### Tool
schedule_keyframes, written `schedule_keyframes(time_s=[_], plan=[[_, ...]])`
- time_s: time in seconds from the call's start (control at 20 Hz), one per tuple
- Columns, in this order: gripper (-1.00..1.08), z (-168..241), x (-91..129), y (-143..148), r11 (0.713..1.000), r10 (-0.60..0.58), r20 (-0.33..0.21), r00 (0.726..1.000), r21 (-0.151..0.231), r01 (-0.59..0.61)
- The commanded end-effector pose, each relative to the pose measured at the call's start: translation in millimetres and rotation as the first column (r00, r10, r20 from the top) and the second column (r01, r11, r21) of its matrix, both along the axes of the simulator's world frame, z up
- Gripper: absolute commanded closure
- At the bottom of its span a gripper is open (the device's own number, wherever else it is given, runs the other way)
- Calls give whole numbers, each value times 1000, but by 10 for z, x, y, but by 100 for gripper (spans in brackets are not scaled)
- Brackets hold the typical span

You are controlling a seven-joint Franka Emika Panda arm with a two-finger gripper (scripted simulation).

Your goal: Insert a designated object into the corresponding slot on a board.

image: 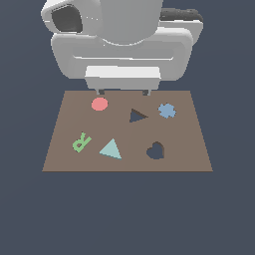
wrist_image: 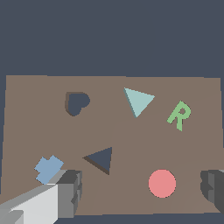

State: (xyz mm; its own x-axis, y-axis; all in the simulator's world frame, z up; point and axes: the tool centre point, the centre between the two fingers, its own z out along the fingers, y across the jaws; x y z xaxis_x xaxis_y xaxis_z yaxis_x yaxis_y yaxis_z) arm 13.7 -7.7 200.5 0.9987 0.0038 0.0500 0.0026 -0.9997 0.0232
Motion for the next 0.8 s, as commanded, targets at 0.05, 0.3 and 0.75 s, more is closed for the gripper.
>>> schedule_keyframes(time_s=[0.05,0.3,0.75], plan=[[-92,-1,1,0,1000,-1,0,1000,0,1],[-92,-53,33,0,1000,-25,-1,1000,1,25],[-92,-343,211,-14,986,-164,-9,986,7,164]])
